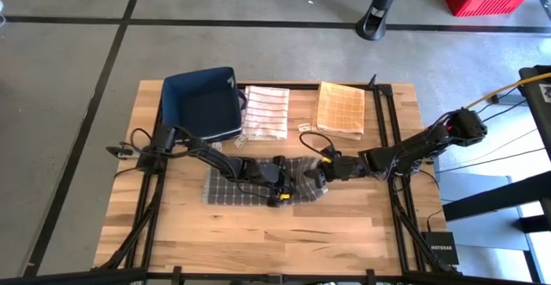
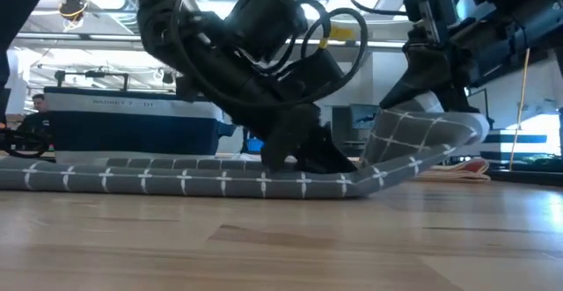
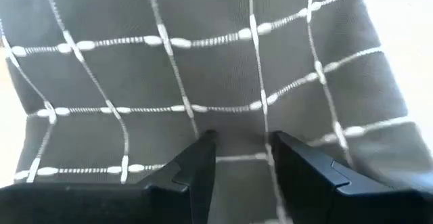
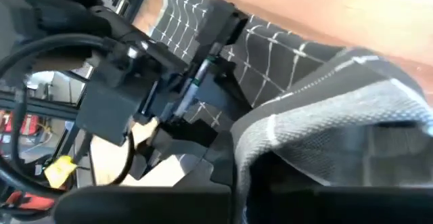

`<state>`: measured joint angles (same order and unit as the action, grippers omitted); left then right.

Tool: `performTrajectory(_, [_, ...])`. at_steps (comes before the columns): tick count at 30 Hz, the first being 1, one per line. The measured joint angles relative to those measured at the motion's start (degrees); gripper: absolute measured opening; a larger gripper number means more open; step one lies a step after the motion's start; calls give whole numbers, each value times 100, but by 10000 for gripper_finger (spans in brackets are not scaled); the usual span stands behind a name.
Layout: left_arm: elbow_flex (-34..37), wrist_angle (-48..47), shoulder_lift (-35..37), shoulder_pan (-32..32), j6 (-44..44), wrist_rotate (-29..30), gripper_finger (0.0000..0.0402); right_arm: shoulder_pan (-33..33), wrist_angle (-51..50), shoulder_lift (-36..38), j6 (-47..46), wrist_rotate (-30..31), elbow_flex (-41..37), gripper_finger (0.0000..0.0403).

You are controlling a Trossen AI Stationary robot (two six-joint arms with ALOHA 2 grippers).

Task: Fold towel
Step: Fold the gray towel

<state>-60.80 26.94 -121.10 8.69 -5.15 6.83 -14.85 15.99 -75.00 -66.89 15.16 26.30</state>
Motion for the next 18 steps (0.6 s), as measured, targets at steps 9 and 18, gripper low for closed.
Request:
performTrajectory(9, [-15,-2527,1515,160,352,126,140,0,-351,22,225,40,16,13])
performTrajectory(18, [756,-2820,1452,123,1026,123,140,8,-503,-16,11,-14,16,14])
